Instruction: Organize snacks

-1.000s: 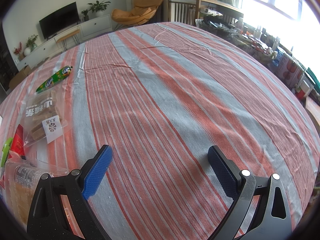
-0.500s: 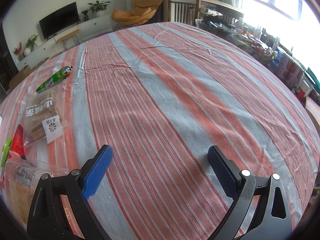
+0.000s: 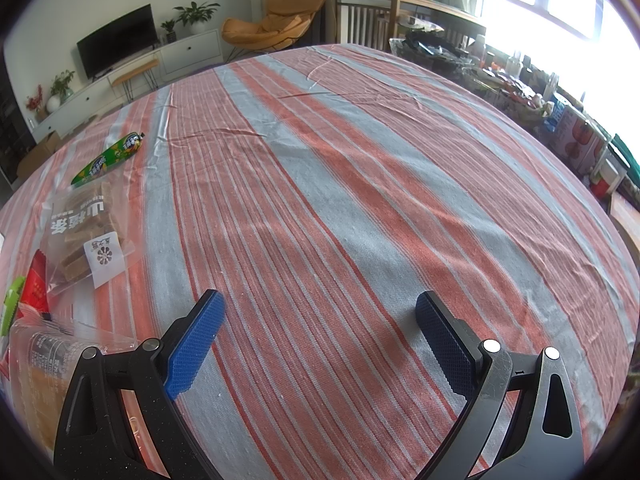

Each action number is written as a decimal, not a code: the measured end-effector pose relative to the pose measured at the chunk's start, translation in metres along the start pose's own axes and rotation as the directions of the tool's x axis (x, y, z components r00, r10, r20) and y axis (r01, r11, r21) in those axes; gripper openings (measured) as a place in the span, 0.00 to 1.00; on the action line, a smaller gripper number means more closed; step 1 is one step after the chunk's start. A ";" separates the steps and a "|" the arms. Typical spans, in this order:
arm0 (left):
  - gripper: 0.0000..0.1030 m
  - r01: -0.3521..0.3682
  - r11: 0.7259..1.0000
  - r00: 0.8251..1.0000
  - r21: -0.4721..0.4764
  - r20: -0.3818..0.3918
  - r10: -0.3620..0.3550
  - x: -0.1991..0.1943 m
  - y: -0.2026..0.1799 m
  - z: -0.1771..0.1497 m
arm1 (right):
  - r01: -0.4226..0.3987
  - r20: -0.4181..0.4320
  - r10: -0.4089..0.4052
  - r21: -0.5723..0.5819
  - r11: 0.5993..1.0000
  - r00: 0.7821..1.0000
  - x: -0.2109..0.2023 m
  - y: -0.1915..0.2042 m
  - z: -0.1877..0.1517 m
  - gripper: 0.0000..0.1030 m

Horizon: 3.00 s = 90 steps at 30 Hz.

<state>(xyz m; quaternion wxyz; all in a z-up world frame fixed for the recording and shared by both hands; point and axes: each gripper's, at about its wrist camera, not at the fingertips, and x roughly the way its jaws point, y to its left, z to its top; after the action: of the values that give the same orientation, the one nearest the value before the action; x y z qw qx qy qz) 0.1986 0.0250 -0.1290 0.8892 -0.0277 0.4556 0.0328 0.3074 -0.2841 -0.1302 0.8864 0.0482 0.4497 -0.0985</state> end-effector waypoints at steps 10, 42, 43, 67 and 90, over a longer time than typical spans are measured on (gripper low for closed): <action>1.00 0.000 1.000 1.000 0.000 0.000 0.000 0.000 0.000 0.000 | -0.109 0.219 0.080 0.124 0.986 0.972 -0.105 -0.015 -0.040 0.94; 1.00 0.302 0.943 0.950 0.138 -0.131 -0.285 -0.049 -0.012 0.002 | -0.341 0.331 0.245 0.271 0.900 0.911 -0.171 -0.035 -0.131 0.94; 1.00 0.294 0.943 0.952 0.159 -0.136 -0.274 -0.044 -0.020 0.001 | -0.342 0.331 0.245 0.278 0.897 0.911 -0.171 -0.037 -0.132 0.94; 0.17 0.200 0.941 0.976 0.273 -0.138 -0.168 -0.031 -0.060 -0.009 | -0.388 0.335 0.283 0.309 0.868 0.899 -0.164 -0.045 -0.132 0.94; 0.82 0.179 0.971 0.974 0.159 -0.169 -0.152 -0.054 0.003 -0.044 | -0.211 -0.258 0.179 -0.104 0.972 0.950 -0.049 0.103 -0.043 0.91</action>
<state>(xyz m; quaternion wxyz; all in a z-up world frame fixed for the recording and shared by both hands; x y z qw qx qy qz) 0.1316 0.0222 -0.1108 0.8494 0.0093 0.5209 -0.0838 0.2677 -0.1701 -0.1165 0.8303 0.0463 0.5549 0.0260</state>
